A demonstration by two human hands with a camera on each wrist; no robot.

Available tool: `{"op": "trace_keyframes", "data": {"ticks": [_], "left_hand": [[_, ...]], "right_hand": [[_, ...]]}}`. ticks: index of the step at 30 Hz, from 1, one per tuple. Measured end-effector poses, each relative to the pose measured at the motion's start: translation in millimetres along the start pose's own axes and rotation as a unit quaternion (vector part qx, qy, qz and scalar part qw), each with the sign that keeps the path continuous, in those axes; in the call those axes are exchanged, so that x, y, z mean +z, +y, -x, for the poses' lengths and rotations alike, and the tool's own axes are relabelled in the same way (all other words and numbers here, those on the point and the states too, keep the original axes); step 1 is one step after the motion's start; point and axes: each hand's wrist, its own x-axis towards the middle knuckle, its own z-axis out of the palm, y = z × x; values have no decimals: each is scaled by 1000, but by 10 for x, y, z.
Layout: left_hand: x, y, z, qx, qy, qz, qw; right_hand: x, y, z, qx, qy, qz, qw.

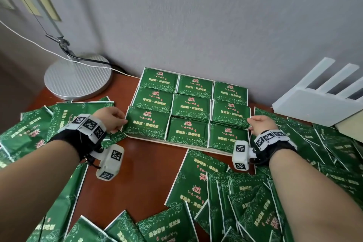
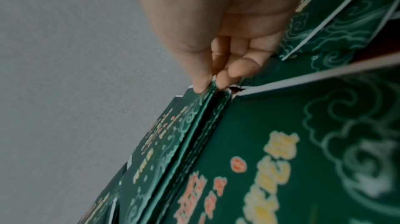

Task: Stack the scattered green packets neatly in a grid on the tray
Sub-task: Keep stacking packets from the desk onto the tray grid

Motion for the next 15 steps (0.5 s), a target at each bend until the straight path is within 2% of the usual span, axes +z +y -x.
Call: {"op": "trace_keyframes", "data": {"ticks": [6, 12, 15], "left_hand": [[12, 0, -6, -4, 3, -1, 1000], [19, 0, 17, 0, 7, 3, 1000], [-34, 18, 115, 13, 31, -5, 999]], "right_hand": [[-19, 2, -2, -3, -1, 11, 1000], [-115, -58, 72, -40, -21, 85, 995], [-263, -183, 158, -69, -20, 96, 993]]}}
